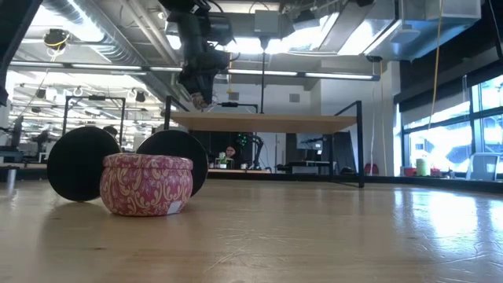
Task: Pick & Place candle stick holders
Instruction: Put the red scented candle on the shelf
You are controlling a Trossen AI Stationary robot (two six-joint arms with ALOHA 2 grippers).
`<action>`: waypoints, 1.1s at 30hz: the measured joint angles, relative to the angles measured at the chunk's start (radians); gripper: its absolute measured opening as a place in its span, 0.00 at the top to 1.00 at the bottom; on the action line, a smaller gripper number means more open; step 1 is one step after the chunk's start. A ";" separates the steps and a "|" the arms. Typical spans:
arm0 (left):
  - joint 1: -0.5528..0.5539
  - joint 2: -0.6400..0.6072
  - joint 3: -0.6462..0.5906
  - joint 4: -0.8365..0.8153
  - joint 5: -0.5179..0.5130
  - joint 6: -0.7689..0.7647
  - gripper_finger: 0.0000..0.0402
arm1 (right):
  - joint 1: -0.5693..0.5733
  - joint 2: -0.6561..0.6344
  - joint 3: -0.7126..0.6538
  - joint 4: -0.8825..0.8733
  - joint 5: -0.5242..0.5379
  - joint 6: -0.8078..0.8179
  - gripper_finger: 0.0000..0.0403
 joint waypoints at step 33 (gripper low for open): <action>-0.001 0.000 -0.016 0.007 -0.001 0.018 0.22 | 0.000 0.000 0.000 0.001 0.006 0.016 1.00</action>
